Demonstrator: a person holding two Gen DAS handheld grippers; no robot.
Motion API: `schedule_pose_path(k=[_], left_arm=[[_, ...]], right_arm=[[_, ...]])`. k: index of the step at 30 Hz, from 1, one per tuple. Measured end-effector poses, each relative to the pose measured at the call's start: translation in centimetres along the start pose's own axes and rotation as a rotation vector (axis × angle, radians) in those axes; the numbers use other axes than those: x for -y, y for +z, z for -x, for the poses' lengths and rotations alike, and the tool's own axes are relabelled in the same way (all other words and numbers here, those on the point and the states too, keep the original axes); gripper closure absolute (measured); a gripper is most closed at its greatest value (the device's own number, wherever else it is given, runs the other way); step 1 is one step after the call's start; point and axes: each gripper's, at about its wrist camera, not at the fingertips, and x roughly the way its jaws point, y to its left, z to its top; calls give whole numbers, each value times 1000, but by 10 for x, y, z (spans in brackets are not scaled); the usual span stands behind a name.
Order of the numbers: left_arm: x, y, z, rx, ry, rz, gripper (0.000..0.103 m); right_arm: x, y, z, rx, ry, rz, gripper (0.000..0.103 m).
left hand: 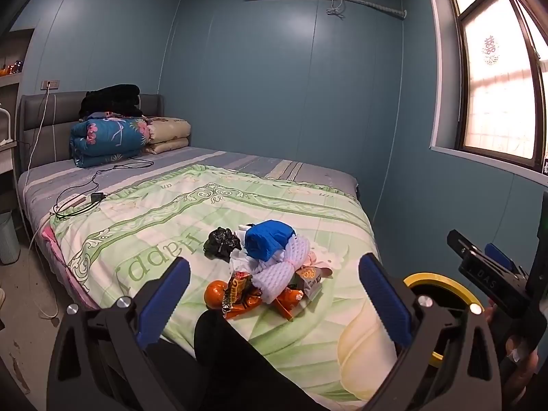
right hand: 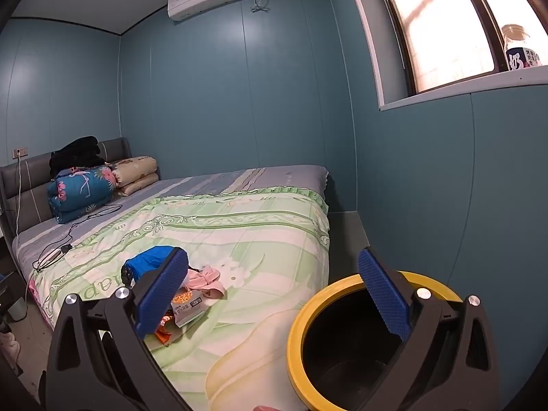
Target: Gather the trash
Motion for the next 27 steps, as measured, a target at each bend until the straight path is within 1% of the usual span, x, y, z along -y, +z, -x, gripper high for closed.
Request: schedule_pose_path(k=[27], left_arm=[[5, 1, 3, -3, -3, 4, 8]], right_arm=[[2, -2, -1, -3, -3, 0, 8]])
